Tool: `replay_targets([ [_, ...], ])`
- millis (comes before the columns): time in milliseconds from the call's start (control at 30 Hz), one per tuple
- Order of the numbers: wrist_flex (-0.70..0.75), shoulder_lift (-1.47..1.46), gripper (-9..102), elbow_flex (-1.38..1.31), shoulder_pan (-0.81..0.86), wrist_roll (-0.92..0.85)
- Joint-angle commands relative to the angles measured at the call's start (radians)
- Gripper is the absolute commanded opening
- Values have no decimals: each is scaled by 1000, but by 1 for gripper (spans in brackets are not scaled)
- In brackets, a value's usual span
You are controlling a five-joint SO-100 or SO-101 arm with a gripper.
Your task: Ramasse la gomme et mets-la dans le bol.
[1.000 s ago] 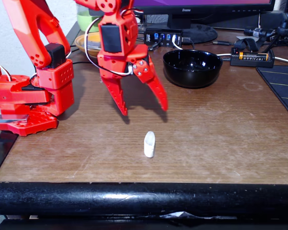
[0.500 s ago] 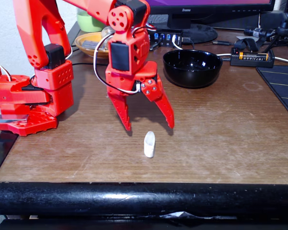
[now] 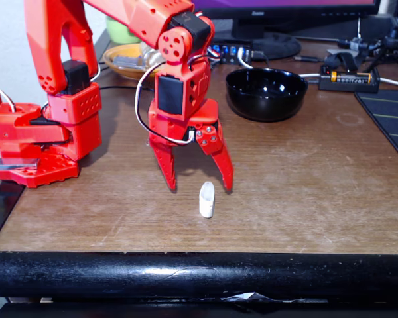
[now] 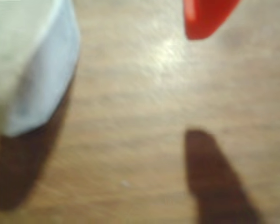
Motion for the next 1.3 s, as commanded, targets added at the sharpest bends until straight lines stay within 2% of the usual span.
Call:
replay_targets([
  [0, -21, -5, 31, -34, 11, -18],
  [367, 38, -92, 31, -181, -21, 9],
  [1267, -101, -147, 28, -43, -6, -18],
])
